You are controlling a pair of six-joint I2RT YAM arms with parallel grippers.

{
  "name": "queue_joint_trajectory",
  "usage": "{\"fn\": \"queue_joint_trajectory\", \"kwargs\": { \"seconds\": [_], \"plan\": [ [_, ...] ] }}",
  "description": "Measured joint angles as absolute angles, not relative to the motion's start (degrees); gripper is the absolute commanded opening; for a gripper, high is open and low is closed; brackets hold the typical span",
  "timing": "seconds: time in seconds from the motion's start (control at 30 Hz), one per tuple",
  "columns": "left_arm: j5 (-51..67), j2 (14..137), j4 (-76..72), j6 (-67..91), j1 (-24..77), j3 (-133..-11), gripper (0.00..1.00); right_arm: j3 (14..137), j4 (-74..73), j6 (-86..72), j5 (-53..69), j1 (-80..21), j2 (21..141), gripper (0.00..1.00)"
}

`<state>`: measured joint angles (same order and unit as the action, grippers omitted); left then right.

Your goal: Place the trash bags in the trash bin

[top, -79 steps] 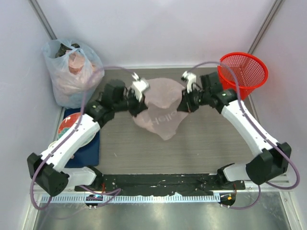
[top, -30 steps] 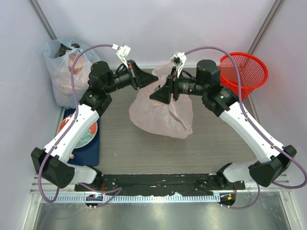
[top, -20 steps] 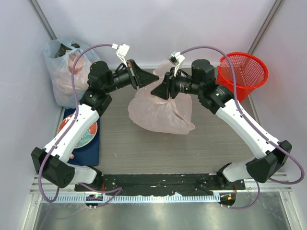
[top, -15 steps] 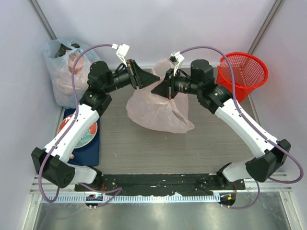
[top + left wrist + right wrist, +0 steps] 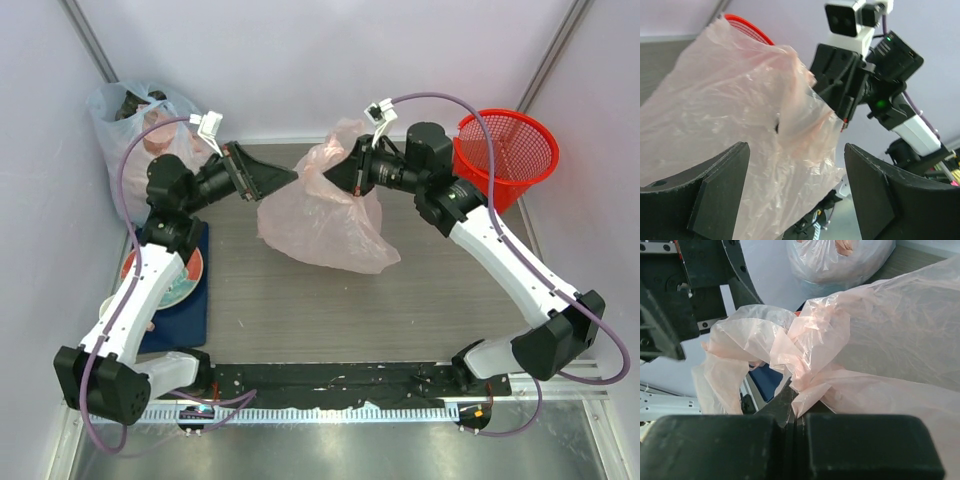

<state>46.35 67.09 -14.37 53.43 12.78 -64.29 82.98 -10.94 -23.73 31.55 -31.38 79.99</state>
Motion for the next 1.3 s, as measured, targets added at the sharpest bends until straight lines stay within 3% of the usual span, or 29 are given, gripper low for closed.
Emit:
{"fn": "queue_joint_trajectory", "kwargs": {
  "seconds": [0.27, 0.47, 0.57, 0.6, 0.63, 0.67, 0.73, 0.9, 0.97, 1.07, 1.3],
  "plan": [
    [46.59, 68.18, -20.47, 57.08, 19.62, -63.33, 0.95, 82.28, -7.84, -26.55, 31.40, -31.40, 79.99, 0.01],
    [45.58, 72.93, -25.91, 61.67, 23.68, -63.86, 0.90, 81.87, -6.55, -27.09, 30.52, -31.31, 79.85, 0.01],
    [44.21, 75.02, -26.65, 63.66, 23.88, -64.99, 0.68, 81.65, -6.33, -26.63, 28.42, -31.14, 79.85, 0.01],
    [43.81, 75.42, -26.76, 64.10, 23.90, -65.17, 0.54, 81.62, -6.02, -26.46, 28.03, -31.05, 79.81, 0.01],
    [43.20, 75.85, -26.65, 64.23, 23.90, -65.43, 0.47, 81.62, -5.76, -26.33, 27.66, -31.03, 79.72, 0.04],
    [42.39, 76.09, -26.26, 64.20, 23.90, -65.52, 0.41, 81.62, -5.48, -26.15, 27.44, -31.03, 79.50, 0.07],
    [41.43, 76.44, -25.80, 64.66, 23.68, -65.52, 0.26, 81.65, -5.30, -25.54, 27.09, -31.07, 79.09, 0.24],
    [40.80, 76.44, -26.06, 65.56, 22.39, -65.45, 0.00, 81.65, -6.11, -23.86, 26.41, -31.05, 78.00, 0.39],
    [40.75, 76.42, -26.94, 65.87, 21.26, -65.45, 0.00, 81.62, -8.29, -23.38, 26.50, -30.76, 77.82, 0.40],
    [41.45, 76.25, -27.99, 65.89, 18.90, -65.45, 0.00, 81.54, -11.27, -22.68, 27.27, -29.50, 77.80, 0.28],
    [46.13, 75.57, -28.80, 61.80, 16.97, -64.38, 0.00, 81.54, -13.89, -23.66, 29.39, -24.60, 77.49, 0.15]
  ]
}}
